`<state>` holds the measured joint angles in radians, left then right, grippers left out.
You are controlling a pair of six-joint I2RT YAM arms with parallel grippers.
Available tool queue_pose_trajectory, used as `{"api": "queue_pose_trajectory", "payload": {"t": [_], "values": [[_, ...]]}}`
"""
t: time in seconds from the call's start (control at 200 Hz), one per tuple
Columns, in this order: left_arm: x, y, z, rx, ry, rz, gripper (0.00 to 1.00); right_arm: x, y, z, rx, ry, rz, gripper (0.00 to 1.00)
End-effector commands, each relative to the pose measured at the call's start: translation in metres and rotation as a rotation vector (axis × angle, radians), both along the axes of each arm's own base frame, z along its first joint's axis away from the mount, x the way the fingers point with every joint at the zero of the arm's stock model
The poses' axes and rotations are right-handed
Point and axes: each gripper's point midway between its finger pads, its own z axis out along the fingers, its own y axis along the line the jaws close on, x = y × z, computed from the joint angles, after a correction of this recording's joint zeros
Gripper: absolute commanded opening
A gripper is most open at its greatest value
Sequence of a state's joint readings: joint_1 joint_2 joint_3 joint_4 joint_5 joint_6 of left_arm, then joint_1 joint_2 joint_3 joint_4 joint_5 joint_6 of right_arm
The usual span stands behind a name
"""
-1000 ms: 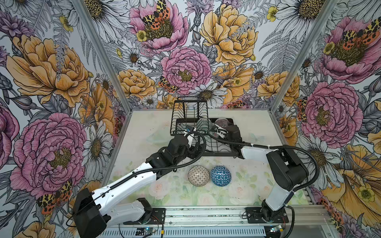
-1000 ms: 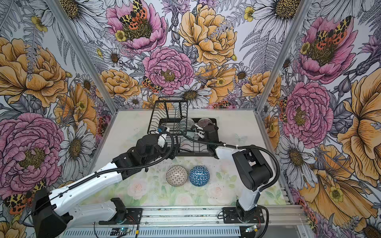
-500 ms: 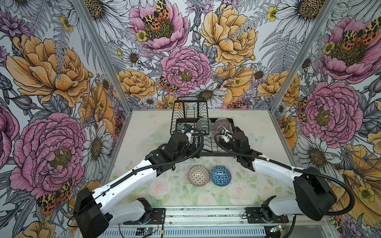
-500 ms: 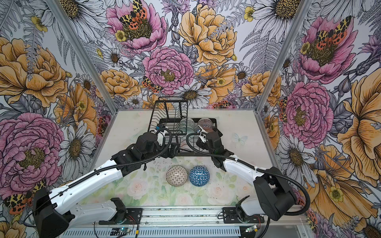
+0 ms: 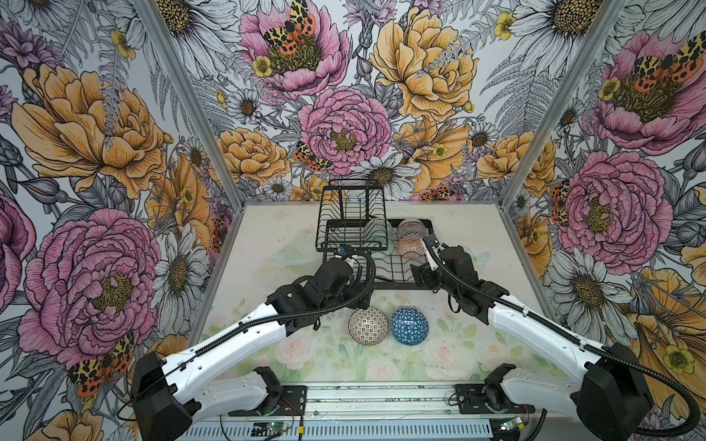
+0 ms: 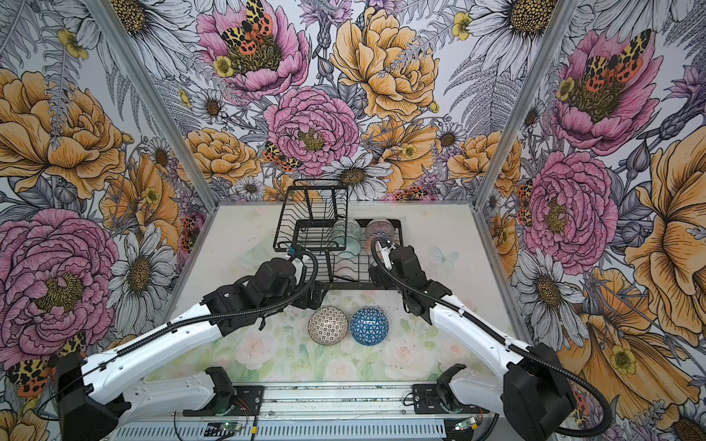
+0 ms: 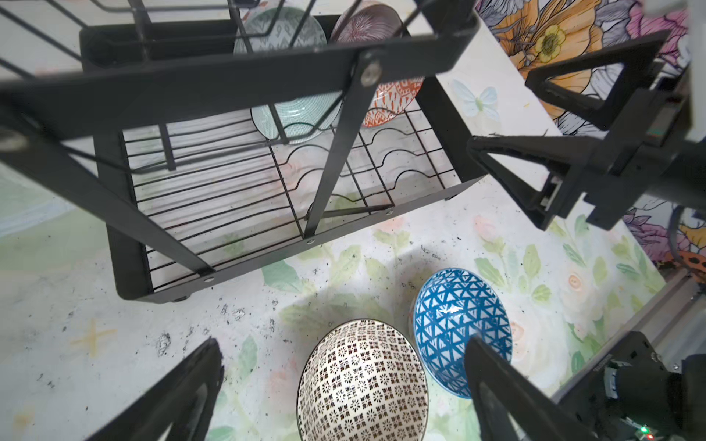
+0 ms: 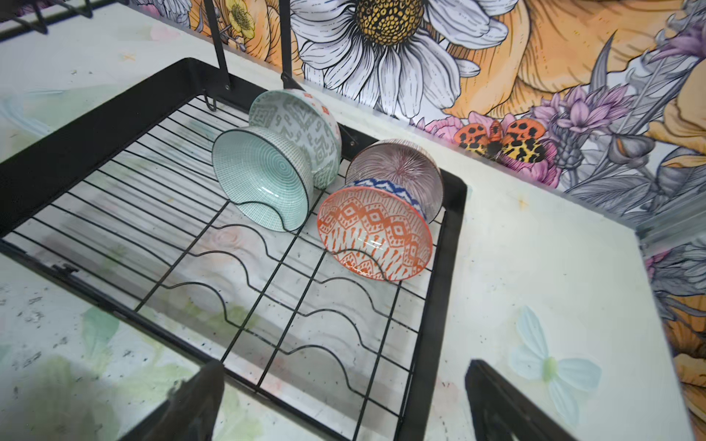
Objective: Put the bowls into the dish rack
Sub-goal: 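Withdraw the right gripper from the rack while the left reaches toward the brown-patterned bowl, then lower the left gripper onto the brown-patterned bowl rim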
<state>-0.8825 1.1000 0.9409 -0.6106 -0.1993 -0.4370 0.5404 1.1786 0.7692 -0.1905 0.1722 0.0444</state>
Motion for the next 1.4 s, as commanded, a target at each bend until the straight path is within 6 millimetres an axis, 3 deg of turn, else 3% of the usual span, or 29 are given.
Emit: {"api": "queue_pose_trajectory", "payload": {"t": [0.0,0.25,0.42,0.611,0.746,1.016,1.206,1.391], "values": [[-0.012,0.016,-0.025,0.039,0.064,0.056,0.99,-0.008,0.02,0.007,0.116,0.087,0.042,0.99],[-0.024,0.015,-0.07,0.079,0.182,0.05,0.99,-0.011,0.04,0.017,0.146,0.122,0.15,0.99],[-0.024,-0.002,-0.092,0.041,0.23,0.012,0.99,-0.006,0.035,0.034,0.15,0.091,0.155,0.99],[-0.032,-0.005,-0.116,0.021,0.26,0.005,0.99,-0.008,0.033,0.03,0.13,0.091,0.162,0.99],[-0.04,0.001,-0.118,0.036,0.235,-0.009,0.99,-0.01,0.029,0.021,0.102,0.096,0.163,1.0],[-0.064,0.015,-0.143,0.054,0.281,-0.001,0.96,-0.016,0.024,-0.003,0.121,0.162,0.102,0.99],[-0.06,0.018,-0.141,0.037,0.25,0.026,0.92,-0.019,0.022,-0.008,0.119,0.174,0.097,0.99],[-0.052,0.003,-0.138,-0.043,0.236,0.007,0.87,-0.019,0.021,-0.017,0.109,0.194,0.092,0.99]]}}
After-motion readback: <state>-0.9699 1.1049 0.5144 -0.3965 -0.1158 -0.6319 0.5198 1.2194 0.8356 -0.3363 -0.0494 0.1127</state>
